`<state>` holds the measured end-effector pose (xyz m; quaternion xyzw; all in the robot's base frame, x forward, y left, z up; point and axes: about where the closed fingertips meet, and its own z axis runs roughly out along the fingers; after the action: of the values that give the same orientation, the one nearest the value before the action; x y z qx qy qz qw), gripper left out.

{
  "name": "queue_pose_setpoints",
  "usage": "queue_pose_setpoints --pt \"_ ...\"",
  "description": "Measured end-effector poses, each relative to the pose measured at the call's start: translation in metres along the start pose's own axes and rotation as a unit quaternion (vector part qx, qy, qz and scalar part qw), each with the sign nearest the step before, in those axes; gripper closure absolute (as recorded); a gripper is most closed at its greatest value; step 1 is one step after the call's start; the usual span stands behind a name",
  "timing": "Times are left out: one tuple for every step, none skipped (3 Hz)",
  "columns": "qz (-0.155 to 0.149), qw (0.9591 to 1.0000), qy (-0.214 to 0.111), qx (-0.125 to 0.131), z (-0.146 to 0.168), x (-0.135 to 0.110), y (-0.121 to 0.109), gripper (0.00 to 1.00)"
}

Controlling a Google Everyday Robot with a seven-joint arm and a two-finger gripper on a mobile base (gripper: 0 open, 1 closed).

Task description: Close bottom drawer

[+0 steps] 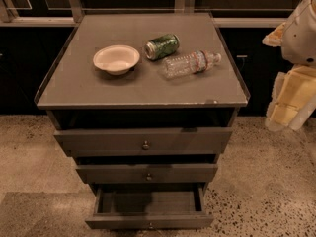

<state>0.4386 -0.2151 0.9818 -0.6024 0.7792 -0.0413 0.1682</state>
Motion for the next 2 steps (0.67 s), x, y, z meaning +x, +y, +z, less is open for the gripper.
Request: queue_pose_setpoints --pt "0.0 1.0 0.0 0.0 0.0 0.0 0.0 0.0" --pt "0.009 0.9999 -0.007 0.0 0.0079 0.0041 0.007 0.0"
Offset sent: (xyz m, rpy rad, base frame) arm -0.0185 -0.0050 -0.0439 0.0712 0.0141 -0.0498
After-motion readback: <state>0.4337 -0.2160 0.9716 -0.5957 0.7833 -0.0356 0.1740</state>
